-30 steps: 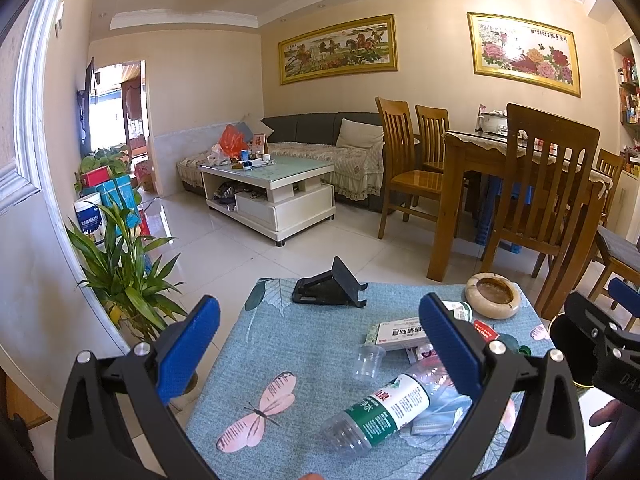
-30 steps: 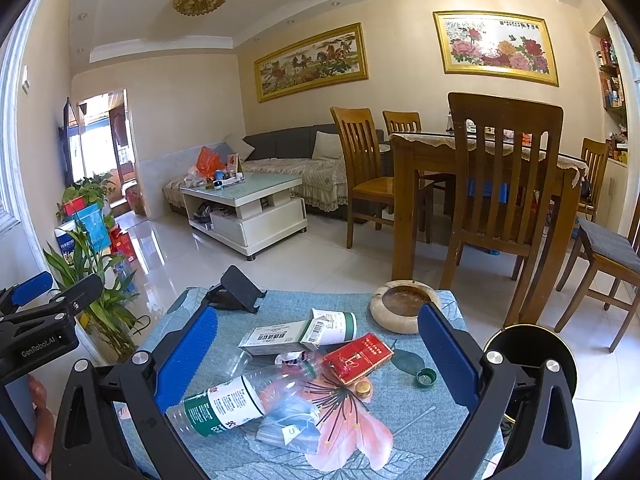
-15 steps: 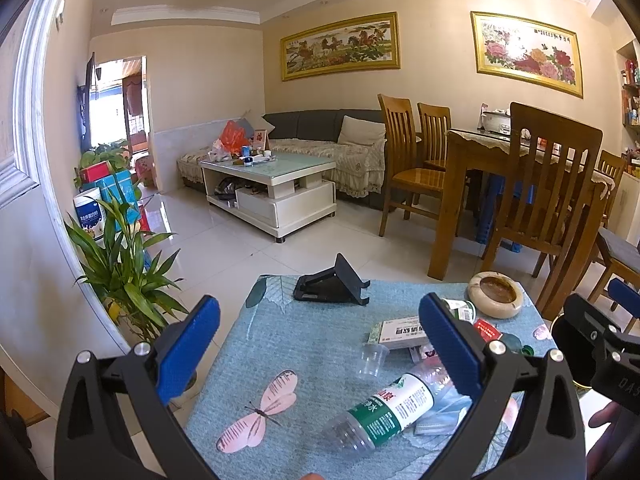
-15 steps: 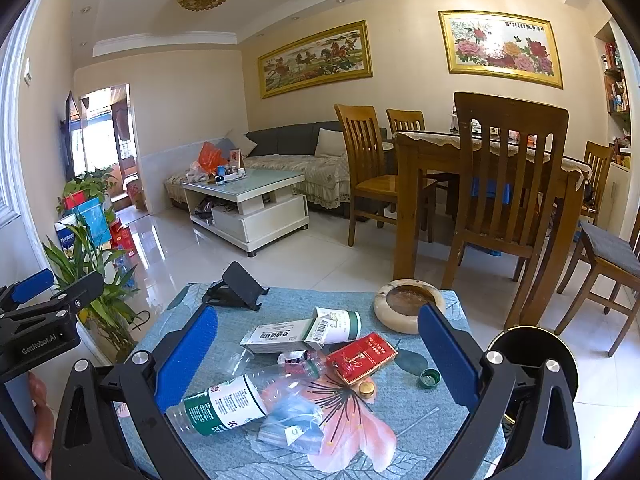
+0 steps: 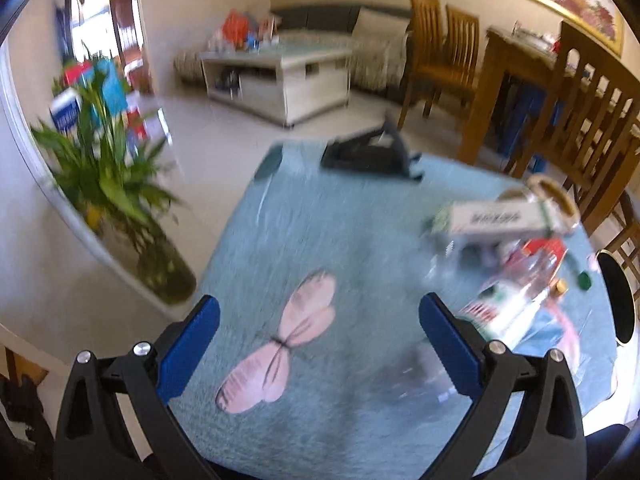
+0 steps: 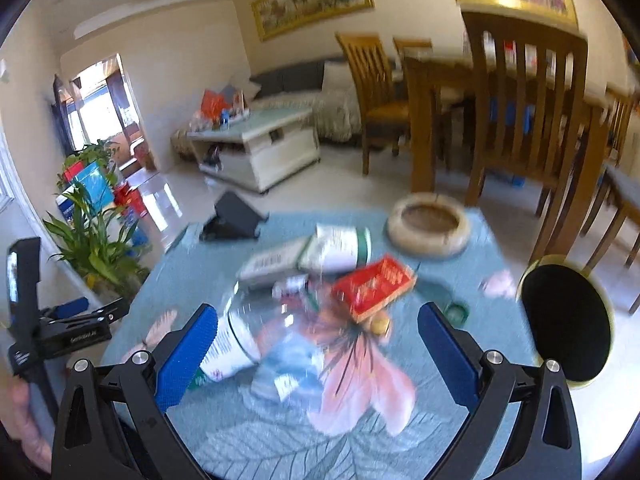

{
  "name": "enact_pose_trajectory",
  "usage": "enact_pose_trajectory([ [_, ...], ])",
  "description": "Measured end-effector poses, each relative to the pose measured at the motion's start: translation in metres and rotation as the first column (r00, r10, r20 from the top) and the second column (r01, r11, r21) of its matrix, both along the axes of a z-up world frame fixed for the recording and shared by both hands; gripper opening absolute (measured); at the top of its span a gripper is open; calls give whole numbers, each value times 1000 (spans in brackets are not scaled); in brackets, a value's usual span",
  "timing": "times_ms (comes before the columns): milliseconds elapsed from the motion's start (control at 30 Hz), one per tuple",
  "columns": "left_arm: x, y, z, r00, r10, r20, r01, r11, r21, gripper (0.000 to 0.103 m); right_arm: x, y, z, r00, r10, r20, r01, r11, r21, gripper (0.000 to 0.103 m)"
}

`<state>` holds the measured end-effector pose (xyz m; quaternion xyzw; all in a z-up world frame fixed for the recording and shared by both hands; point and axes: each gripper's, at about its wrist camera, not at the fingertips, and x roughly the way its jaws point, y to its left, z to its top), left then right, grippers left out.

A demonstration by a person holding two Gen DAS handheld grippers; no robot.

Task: Collect trash
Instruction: 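Grasp the clear water bottle with the right gripper while the left gripper approaches the white medicine box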

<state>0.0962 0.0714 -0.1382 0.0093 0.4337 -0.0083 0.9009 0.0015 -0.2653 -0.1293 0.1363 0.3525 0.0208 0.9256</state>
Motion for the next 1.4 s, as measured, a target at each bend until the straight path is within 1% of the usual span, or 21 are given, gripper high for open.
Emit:
enact_pose_trajectory([
  [133, 3, 18, -12, 1000, 24, 4, -24, 1000, 11, 100, 3, -16, -18, 998, -22, -55, 25, 998, 55, 100],
  [233, 5, 28, -14, 999, 42, -1, -42, 999, -1, 100, 6, -21, -23, 997, 6, -72, 4, 990, 138, 100],
  [333, 5, 39, -14, 1000, 28, 14, -27, 998, -55, 100, 12, -24, -31, 995, 49, -84, -27, 968, 248, 100],
  [400, 4, 46, -15, 1000, 12, 27, -9, 993, -116, 100, 17, -26, -36, 991, 113, -74, -73, 910, 407, 100],
  [433, 5, 49, -16, 999, 17, 28, -13, 991, -134, 100, 20, -24, -39, 986, 157, -63, -105, 861, 498, 100],
  [467, 5, 52, -18, 999, 28, 28, -24, 989, -143, 100, 25, -18, -45, 975, 217, -44, -146, 778, 611, 100],
  [500, 6, 55, -19, 999, 36, 28, -31, 988, -151, 100, 28, -11, -50, 966, 258, -28, -170, 709, 684, 100],
  [567, 8, 61, -24, 999, 40, 22, -35, 982, -186, 100, 36, 13, -68, 947, 319, -39, -168, 595, 786, 100],
  [633, 9, 67, -28, 997, 67, 26, -61, 980, -188, 100, 42, 33, -88, 935, 344, -88, -125, 550, 826, 100],
  [667, 9, 68, -29, 997, 72, 32, -66, 982, -175, 100, 45, 44, -101, 930, 343, -132, -80, 539, 838, 100],
  [733, 8, 67, -31, 996, 76, 44, -69, 987, -144, 100, 48, 56, -113, 927, 313, -205, -5, 559, 829, 100],
  [833, 6, 71, -35, 993, 97, 59, -89, 988, -129, 100, 56, 74, -115, 932, 232, -278, 62, 655, 753, 100],
  [867, 5, 72, -36, 992, 105, 65, -96, 987, -132, 100, 60, 79, -113, 934, 189, -304, 90, 698, 711, 100],
  [900, 5, 74, -37, 991, 112, 72, -101, 985, -138, 100, 63, 82, -114, 933, 155, -324, 113, 729, 675, 100],
  [967, 3, 77, -38, 990, 120, 81, -106, 982, -153, 100, 71, 90, -116, 933, 119, -340, 137, 756, 640, 99],
  [1067, 0, 79, -39, 986, 126, 112, -108, 982, -154, 100, 80, 104, -107, 942, 59, -332, 144, 819, 556, 88],
  [1133, -1, 78, -39, 985, 120, 123, -101, 984, -150, 100, 86, 111, -108, 938, 52, -343, 151, 829, 539, 77],
  [1233, 1, 77, -39, 993, 63, 100, -45, 984, -172, 100, 92, 119, -109, 939, 89, -333, 116, 828, 549, 75],
  [1267, 1, 77, -38, 994, 52, 101, -34, 985, -172, 100, 92, 119, -108, 942, 101, -321, 100, 827, 553, 72],
  [1333, 1, 76, -37, 994, 38, 105, -22, 988, -151, 100, 88, 114, -112, 943, 114, -313, 86, 825, 559, 70],
  [1400, 2, 76, -38, 995, 29, 97, -13, 987, -159, 100, 82, 107, -114, 945, 129, -301, 72, 815, 575, 69],
])
